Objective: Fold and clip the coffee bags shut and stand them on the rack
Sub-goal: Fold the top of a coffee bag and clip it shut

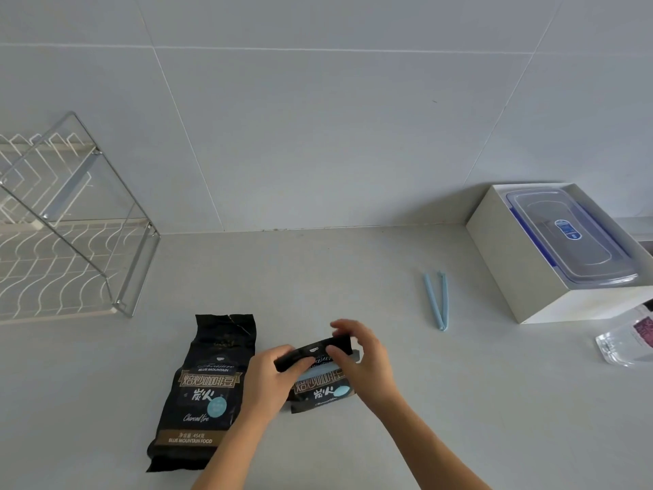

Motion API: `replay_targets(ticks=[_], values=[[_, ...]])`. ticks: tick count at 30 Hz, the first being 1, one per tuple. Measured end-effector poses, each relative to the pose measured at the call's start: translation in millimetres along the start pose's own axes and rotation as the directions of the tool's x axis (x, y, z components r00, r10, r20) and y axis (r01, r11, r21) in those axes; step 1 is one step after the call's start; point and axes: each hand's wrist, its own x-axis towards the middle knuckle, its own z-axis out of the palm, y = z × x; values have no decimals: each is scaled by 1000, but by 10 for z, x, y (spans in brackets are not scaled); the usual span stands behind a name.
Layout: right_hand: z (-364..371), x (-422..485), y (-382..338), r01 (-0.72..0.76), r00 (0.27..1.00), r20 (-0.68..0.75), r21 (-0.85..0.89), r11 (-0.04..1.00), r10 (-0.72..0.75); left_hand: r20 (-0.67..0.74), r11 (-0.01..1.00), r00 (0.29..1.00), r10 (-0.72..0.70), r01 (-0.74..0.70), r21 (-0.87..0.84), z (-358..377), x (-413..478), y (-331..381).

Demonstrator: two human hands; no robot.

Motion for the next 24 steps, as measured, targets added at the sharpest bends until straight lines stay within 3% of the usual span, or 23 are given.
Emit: replay_targets(ticks=[2, 4, 6, 11, 24], values=[[-18, 47, -170, 103, 994, 50, -172, 980, -96, 27, 999, 999, -35, 36, -28, 5, -8, 16], [38, 82, -338, 256, 966, 139, -419, 871, -218, 33, 997, 998, -51, 53, -55, 3, -21, 48], [163, 84, -490, 336, 939, 238, -500, 798, -246, 26, 992, 998, -62, 64, -105, -4, -38, 70], [396, 97, -525, 363, 904, 401, -542, 758, -147, 60, 973, 989, -136, 145, -182, -18, -112, 34], [284, -62, -316, 410, 904, 321, -458, 789, -283, 87, 971, 995, -52, 71, -227, 95, -180, 135]])
